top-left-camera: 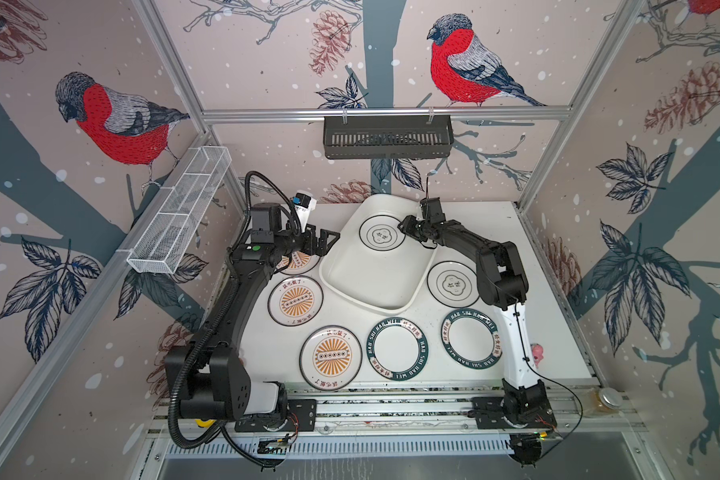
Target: Place the plates into the plastic bin on the countertop
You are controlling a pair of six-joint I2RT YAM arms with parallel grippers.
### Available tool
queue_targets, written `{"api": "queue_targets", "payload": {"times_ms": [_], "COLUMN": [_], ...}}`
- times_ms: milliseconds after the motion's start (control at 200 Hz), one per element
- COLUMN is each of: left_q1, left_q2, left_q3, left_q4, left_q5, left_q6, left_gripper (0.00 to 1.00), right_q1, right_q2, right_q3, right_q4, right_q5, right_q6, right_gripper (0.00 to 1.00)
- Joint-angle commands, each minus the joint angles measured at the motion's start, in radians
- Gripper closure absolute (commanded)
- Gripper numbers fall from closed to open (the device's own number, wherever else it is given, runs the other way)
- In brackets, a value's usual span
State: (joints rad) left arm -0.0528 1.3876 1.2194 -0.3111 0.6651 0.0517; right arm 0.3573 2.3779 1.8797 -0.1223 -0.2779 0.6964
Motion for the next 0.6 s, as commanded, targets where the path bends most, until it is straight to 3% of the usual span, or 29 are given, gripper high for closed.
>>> {"api": "queue_targets", "payload": {"times_ms": [0,190,340,455,595], "left_q1": [-0.002,-0.001,-0.001,-0.002,-0.001], "left_q2": [0.004,0.001,0.001,0.002,0.005], "left_q3": [0.014,0.032,0.059,0.072,0.076], "left_q4": [0.017,-0.001,-0.035,-0.064,-0.089], "left_q5": [0.025,0.006,-0.015,-0.019,0.004], "left_q6": [0.0,0.022,0.059,0.095,0.132], "left_gripper": [0.02,0.02,0.02,0.02,0.02], "right_q1": [0.006,0.016,0.005,-0.041,-0.166], "right_q2": [-0.027,-0.111,-0.292,-0.474,-0.715], "right_q3": [0.028,0.048,-0.044,-0.23,-0.588], "right_q4": [-0.04,-0.083,-0.06,0.009,0.171], "right_q5": [0.025,0.035,0.031,0.0,-0.074], "right_q6": [-0.042,-0.089,-0.151,-0.16,-0.079], "right_gripper": [0.49,0.49,0.49,0.49,0.5]}}
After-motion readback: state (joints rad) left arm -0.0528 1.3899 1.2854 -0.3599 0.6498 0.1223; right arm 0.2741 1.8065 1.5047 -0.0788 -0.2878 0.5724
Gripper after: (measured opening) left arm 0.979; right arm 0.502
